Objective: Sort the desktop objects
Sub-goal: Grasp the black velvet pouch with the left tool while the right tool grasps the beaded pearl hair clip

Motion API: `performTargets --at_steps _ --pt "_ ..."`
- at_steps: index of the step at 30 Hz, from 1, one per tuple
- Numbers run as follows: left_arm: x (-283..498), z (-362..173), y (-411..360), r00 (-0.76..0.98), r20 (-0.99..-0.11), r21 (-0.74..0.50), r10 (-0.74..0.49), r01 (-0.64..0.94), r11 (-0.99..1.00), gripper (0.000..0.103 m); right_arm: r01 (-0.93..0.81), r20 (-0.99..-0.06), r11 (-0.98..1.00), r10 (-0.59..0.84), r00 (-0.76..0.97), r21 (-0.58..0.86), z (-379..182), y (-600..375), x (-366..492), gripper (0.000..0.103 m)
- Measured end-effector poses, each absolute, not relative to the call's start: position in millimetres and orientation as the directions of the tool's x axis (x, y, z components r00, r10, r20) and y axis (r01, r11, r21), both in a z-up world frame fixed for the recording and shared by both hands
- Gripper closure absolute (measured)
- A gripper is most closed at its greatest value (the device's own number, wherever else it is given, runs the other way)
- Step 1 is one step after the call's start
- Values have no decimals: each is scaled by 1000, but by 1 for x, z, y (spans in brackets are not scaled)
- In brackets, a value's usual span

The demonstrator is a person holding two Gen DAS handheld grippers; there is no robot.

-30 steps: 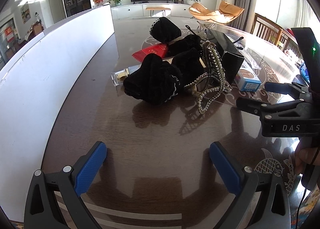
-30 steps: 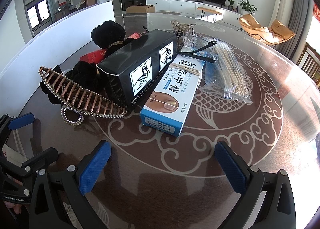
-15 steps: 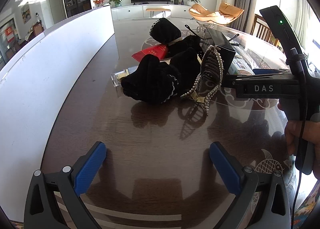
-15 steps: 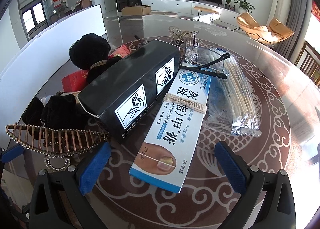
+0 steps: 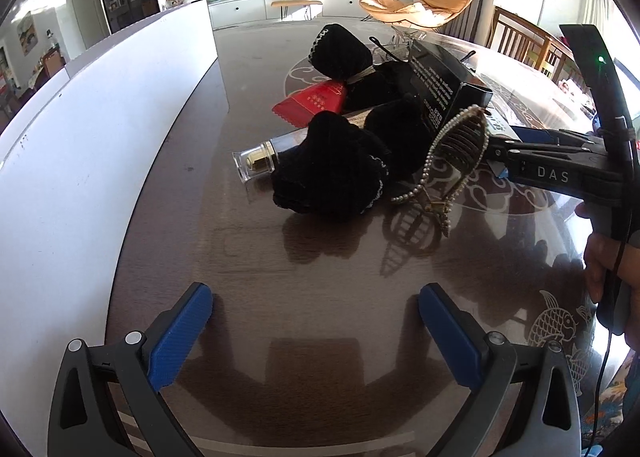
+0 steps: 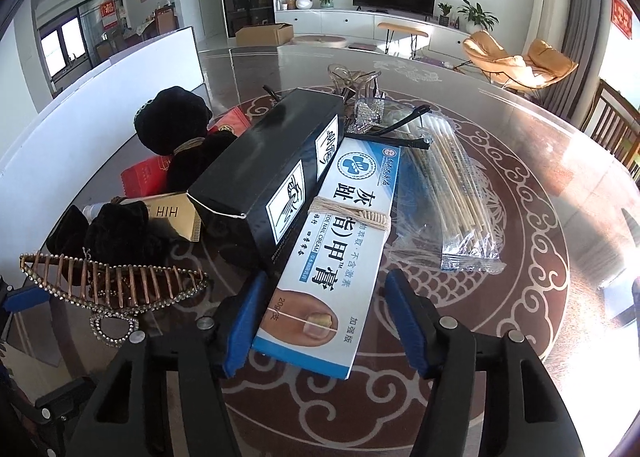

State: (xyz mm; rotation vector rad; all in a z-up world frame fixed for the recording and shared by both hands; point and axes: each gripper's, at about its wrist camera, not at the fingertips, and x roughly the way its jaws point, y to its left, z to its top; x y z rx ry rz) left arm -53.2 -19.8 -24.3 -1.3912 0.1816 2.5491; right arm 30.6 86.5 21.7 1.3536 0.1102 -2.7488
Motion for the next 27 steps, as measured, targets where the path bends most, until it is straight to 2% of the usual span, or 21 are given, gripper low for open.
performTargets --at_steps 1,3,5,6,11,15,17,18,20,22,27 --pt "-59 -24 -21 -520 -842 -2 143 -263 -965 0 91 -795 -996 -41 -606 -18 22 89 30 31" --pt "-72 -24 -22 -518 -842 -2 150 -276 -961 0 93 -796 -995 -44 -603 -16 23 90 29 29" --pt "-84 -24 -19 -513 -844 -1 159 -296 -955 0 95 -802 -995 -34 -596 -28 21 86 27 16" --pt "-89 -24 -17 -508 -846 -1 160 -300 -954 0 90 -804 -996 -33 -594 -25 21 87 27 14" --pt "-113 -23 5 -503 -849 16 162 -330 -944 0 88 -804 -996 -35 -594 -22 20 88 26 13" --pt "-113 -17 19 -553 -820 89 144 -372 -924 2 82 -805 -996 -31 -593 -23 20 89 25 12" --pt "-104 -12 20 -563 -806 79 181 -407 -910 26 82 -805 -996 -31 -593 -22 20 90 24 11" --pt "-100 -10 20 -567 -802 80 190 -418 -905 32 82 -805 -996 -32 -593 -21 21 90 23 11" --pt "-89 -7 18 -583 -792 106 180 -422 -900 55 82 -805 -996 -32 -593 -21 21 90 23 11" --pt "-76 -5 12 -574 -795 83 198 -425 -901 60 82 -805 -996 -33 -593 -20 21 89 24 11" --pt "-38 -9 -5 -554 -804 -5 216 -356 -934 61 83 -805 -996 -33 -593 -20 20 89 25 11"
